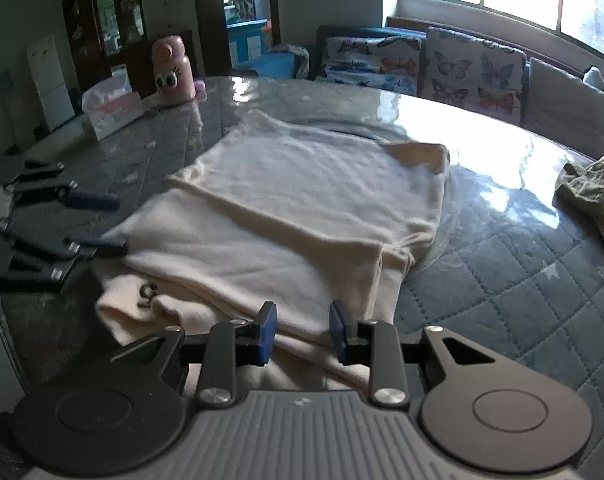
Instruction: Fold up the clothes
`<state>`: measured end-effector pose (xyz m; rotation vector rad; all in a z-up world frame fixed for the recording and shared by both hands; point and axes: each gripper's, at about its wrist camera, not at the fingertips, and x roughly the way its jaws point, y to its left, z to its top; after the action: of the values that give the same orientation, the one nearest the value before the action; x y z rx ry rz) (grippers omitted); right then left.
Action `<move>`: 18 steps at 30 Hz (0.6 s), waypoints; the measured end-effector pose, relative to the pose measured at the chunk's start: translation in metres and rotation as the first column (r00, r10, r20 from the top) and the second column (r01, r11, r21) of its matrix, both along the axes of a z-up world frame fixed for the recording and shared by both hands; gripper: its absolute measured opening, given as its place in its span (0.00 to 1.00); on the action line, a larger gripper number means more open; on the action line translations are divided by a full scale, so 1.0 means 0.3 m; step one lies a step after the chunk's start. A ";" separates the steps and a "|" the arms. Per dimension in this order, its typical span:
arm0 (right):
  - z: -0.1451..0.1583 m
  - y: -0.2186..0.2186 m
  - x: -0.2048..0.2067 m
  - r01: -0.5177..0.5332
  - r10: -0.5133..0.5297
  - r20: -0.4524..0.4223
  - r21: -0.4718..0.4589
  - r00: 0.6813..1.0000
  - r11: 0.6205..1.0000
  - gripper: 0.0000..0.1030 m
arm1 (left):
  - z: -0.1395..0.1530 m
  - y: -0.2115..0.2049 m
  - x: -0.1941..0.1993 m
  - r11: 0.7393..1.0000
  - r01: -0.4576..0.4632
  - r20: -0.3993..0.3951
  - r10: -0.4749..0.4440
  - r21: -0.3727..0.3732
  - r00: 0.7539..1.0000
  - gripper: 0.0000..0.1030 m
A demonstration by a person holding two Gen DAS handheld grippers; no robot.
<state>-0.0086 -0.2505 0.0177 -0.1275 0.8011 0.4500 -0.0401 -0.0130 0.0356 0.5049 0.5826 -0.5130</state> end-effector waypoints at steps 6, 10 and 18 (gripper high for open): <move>0.024 -0.013 -0.039 -0.051 0.052 0.005 -0.044 0.999 0.998 0.42 | -0.037 -0.040 -0.102 0.975 0.185 0.051 -0.192 0.126 0.980 0.53; 0.025 -0.001 -0.076 -0.101 0.102 0.009 -0.077 0.995 0.992 0.47 | -0.062 -0.095 -0.106 0.964 0.236 0.067 -0.245 0.125 0.967 0.53; 0.044 0.029 -0.119 -0.206 0.212 0.038 -0.126 0.977 0.970 0.65 | -0.030 -0.124 -0.049 0.973 0.229 0.064 -0.230 0.019 0.971 0.10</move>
<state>-0.0444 -0.2418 0.0309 -0.3375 0.7680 0.5951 -0.0549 -0.0501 0.0267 0.6022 0.4662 -0.7101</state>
